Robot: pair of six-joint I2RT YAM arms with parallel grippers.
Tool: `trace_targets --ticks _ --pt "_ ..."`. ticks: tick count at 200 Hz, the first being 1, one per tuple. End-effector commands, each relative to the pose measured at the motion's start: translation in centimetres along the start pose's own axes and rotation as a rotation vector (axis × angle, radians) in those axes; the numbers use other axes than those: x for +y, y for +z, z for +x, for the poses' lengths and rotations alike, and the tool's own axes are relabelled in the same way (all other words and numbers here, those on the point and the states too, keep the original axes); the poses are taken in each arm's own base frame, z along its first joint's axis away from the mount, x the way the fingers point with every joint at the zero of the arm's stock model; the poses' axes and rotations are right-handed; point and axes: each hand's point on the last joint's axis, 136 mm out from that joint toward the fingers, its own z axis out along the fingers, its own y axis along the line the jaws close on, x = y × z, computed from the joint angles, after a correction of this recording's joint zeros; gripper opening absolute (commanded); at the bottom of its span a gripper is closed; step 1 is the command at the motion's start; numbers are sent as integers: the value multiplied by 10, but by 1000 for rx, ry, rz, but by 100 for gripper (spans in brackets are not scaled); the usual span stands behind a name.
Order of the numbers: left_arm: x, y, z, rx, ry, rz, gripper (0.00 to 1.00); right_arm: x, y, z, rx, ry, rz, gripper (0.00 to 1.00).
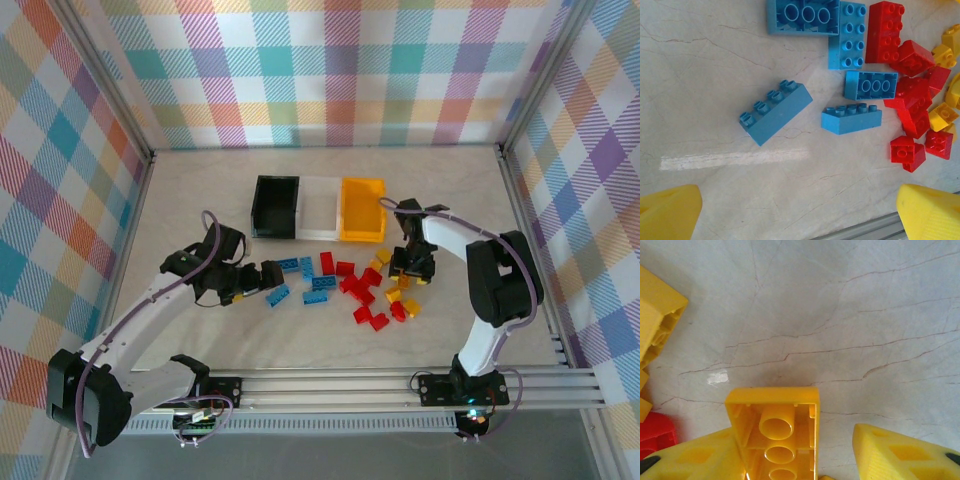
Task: Sort the legos into containers by color
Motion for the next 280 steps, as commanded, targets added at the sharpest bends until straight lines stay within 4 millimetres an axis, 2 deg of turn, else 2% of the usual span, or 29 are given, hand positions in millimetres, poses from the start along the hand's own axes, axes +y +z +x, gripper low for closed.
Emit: trace_targets --ticks 1,74,101,121,149,166,183,242,280 --pt "4 0 11 29 -7 -9 100 2 -2 -9 -14 -3 4 54" --pt "4 2 9 27 -13 -13 100 0 3 -7 -12 -9 6 41" --pt "4 5 9 32 -23 -14 100 0 4 -8 -11 -15 1 40" --pt "4 5 9 31 -28 -13 100 0 7 -8 -6 -17 -1 47" --pt "4 6 8 32 -31 -16 100 0 11 -8 -2 -13 -9 47" --pt "4 6 8 35 -32 -18 100 1 13 -9 2 -10 -16 46" --pt "4 6 7 34 -34 -20 100 1 14 -8 4 -11 -17 39" --pt "3 10 4 28 -43 -15 100 -3 1 -6 -23 -18 -12 36" --pt "-1 10 0 19 -43 -6 100 -3 -19 -8 -55 -27 -14 36"
